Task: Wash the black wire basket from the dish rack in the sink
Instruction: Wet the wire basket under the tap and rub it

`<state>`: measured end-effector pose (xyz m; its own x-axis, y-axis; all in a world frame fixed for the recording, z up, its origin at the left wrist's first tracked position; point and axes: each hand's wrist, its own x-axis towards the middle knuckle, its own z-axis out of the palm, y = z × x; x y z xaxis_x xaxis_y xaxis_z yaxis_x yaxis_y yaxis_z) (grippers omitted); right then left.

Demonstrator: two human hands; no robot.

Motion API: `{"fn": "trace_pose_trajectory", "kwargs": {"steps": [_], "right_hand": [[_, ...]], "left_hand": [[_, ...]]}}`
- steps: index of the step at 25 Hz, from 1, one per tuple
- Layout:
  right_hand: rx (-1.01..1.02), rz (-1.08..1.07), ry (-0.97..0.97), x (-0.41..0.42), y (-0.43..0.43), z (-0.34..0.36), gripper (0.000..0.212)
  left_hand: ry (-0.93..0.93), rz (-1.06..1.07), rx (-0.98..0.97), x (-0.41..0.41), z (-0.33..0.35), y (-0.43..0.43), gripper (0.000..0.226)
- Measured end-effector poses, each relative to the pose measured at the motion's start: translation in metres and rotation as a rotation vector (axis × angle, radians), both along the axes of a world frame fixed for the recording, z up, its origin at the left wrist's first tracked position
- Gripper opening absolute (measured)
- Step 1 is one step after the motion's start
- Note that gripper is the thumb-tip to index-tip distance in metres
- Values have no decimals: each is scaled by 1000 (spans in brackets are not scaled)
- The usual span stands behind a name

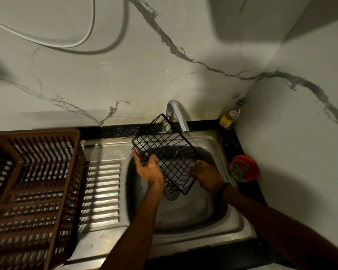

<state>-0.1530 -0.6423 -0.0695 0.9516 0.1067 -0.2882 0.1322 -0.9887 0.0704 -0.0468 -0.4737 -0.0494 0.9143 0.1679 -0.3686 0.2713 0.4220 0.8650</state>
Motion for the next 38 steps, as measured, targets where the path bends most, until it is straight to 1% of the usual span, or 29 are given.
{"fn": "trace_pose_trajectory", "kwargs": {"steps": [2,4,5,6,8,10,12,13,15,16,18,20,21,22,24,26,28,29,30,32,33,34,36,37,38], "right_hand": [[-21,47,-114,7,-8,10,49],[-33,99,-194,17,-8,20,43],[-28,119,-220,20,-6,23,39],[-18,134,-265,23,-3,23,33],[7,136,-335,30,6,22,28],[38,129,-333,39,16,20,34],[64,122,-206,47,23,22,46],[50,102,-122,50,25,22,55],[-62,73,1,54,26,25,70],[-127,64,30,56,26,24,74],[-204,36,22,60,26,22,70],[-206,-14,-19,67,24,23,64],[-214,-37,-31,72,22,23,64],[-223,-57,-27,76,18,24,66],[-198,-78,10,76,22,22,77],[-107,2,77,58,42,20,83],[-45,141,125,41,53,29,81],[-46,145,85,44,45,30,77],[-67,95,22,52,32,28,74],[-97,-105,-114,59,18,28,72],[-69,-134,-157,56,24,23,71],[-34,-69,-133,49,32,15,70],[32,146,6,37,45,15,65],[33,191,-25,41,38,16,63],[0,155,-78,50,26,15,64]], "left_hand": [[93,-85,4,5,-13,11,64],[241,-165,2,8,-30,25,69],[315,-178,-21,6,-34,30,67],[364,-188,-55,3,-35,30,59],[370,-171,-111,-2,-31,26,50],[348,-86,-100,1,-27,23,45],[348,22,-111,6,-33,22,46],[350,63,-121,8,-34,22,41],[303,157,-130,11,-30,20,27],[253,216,-141,12,-24,17,30],[144,289,-164,16,-8,10,42],[85,274,-209,17,1,4,52],[41,237,-226,14,6,1,52],[5,208,-212,11,8,-2,57],[-60,175,-140,7,10,-4,72],[-113,170,-121,10,12,-6,77],[-141,186,-93,13,15,-6,82],[-161,187,-70,15,12,-7,82],[-202,187,-71,14,14,-9,79],[-243,191,-55,14,19,-12,74],[-245,188,-41,14,18,-13,76],[-241,178,-18,14,18,-13,78],[-256,168,34,10,15,-9,79],[-266,175,34,10,12,-7,77],[-263,188,10,9,14,-6,74]]}}
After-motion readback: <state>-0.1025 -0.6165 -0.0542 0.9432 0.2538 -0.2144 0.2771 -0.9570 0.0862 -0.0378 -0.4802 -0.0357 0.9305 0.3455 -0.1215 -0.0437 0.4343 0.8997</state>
